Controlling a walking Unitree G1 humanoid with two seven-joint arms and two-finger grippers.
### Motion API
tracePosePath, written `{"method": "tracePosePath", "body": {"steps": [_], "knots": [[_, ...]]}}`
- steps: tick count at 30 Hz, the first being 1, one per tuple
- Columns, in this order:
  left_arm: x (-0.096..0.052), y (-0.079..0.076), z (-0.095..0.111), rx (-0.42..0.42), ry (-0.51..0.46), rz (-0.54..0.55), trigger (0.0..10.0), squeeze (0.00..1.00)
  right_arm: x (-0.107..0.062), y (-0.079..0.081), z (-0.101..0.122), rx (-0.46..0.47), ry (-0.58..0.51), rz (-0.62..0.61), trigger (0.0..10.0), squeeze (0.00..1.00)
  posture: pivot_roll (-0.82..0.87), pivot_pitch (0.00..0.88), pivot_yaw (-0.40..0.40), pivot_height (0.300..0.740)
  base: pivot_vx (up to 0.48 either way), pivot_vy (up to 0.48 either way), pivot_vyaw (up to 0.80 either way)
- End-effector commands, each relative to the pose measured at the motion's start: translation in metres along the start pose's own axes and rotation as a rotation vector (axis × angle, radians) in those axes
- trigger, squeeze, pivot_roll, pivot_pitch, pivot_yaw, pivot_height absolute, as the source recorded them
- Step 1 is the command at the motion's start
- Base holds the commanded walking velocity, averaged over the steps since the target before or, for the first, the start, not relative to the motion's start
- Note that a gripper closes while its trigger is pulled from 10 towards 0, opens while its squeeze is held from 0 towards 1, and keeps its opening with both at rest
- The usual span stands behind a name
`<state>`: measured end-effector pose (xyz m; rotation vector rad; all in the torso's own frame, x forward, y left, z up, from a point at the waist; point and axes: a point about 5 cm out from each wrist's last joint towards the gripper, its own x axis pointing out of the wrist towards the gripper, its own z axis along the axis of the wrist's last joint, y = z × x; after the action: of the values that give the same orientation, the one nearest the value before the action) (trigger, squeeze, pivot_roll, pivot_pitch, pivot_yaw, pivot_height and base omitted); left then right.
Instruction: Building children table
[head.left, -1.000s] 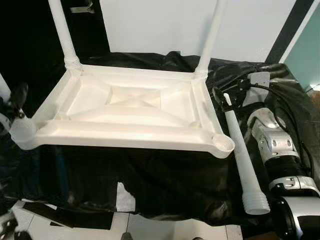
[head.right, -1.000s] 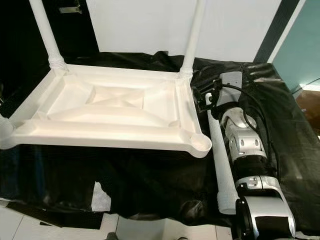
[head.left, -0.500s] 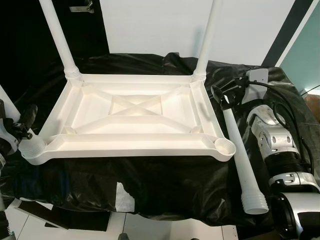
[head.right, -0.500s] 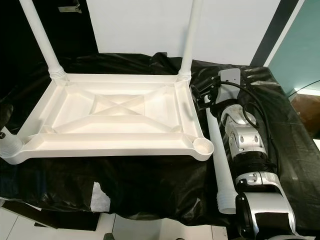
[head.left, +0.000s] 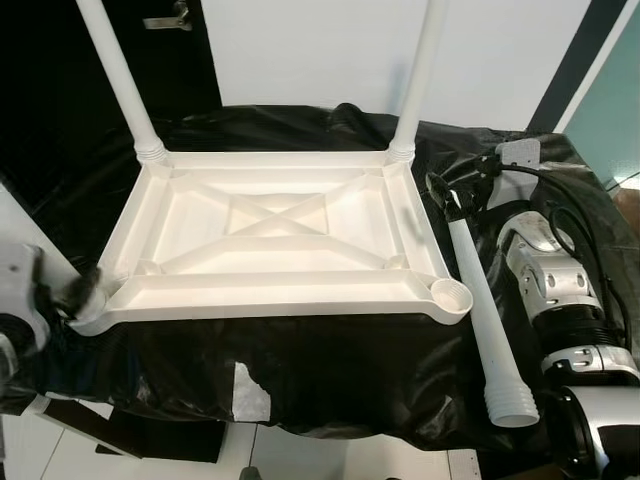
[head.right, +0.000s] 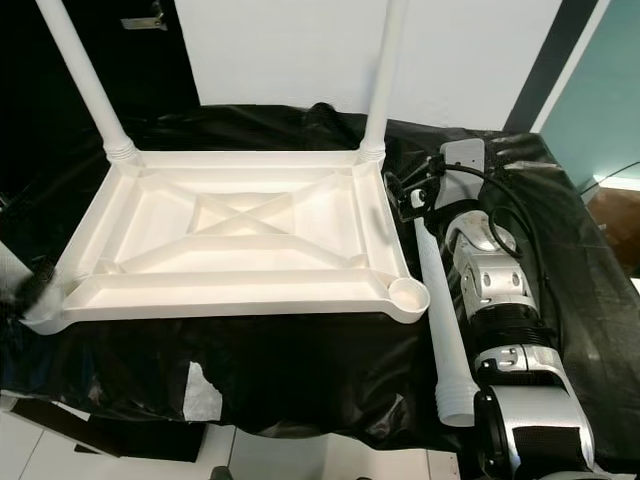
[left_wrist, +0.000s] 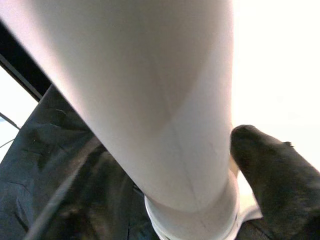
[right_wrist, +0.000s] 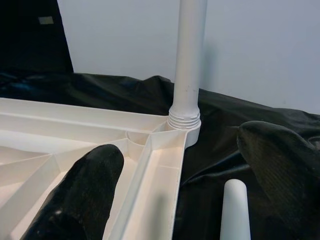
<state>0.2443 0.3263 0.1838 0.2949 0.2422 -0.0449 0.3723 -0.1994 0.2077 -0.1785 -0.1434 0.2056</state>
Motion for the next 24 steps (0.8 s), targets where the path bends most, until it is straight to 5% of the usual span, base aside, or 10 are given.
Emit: {"method": "tracePosePath", "body": {"steps": [1, 3, 4, 5, 12, 18, 24], "knots": [[0.001, -0.001, -0.003, 0.016, 0.022, -0.002, 10.0, 1.0, -0.002, -0.004, -0.002, -0.006, 0.018, -0.002, 10.0, 0.0, 0.03, 0.032, -0.037, 0.74, 0.0, 0.0, 0.0], [0.001, -0.001, -0.003, 0.015, 0.023, 0.0, 10.0, 1.0, -0.002, -0.004, -0.002, -0.008, 0.018, 0.0, 10.0, 0.0, 0.03, 0.032, -0.037, 0.74, 0.0, 0.0, 0.0], [-0.002, 0.0, 0.003, 0.03, 0.012, -0.01, 10.0, 0.56, -0.002, -0.005, -0.001, -0.011, 0.018, 0.0, 10.0, 0.0, 0.03, 0.032, -0.04, 0.74, 0.0, 0.0, 0.0], [-0.005, 0.001, 0.007, 0.029, 0.005, -0.028, 10.0, 0.0, -0.001, -0.005, -0.001, -0.011, 0.018, 0.0, 10.0, 0.0, 0.03, 0.032, -0.039, 0.74, 0.0, 0.0, 0.0], [-0.024, 0.004, 0.012, 0.097, 0.043, -0.134, 10.0, 0.0, -0.002, -0.005, -0.001, -0.011, 0.019, 0.0, 10.0, 0.0, 0.04, 0.033, -0.036, 0.74, 0.0, 0.0, 0.0], [-0.049, 0.04, 0.011, 0.165, 0.109, -0.021, 10.0, 0.0, -0.004, -0.007, -0.003, -0.002, 0.021, -0.009, 10.0, 0.0, 0.05, 0.033, -0.04, 0.74, 0.0, 0.0, 0.0], [-0.066, 0.043, 0.009, 0.195, 0.136, -0.069, 10.0, 0.0, -0.003, -0.007, -0.004, -0.003, 0.025, -0.008, 10.0, 0.0, 0.06, 0.033, -0.045, 0.74, 0.0, 0.0, 0.0]]}}
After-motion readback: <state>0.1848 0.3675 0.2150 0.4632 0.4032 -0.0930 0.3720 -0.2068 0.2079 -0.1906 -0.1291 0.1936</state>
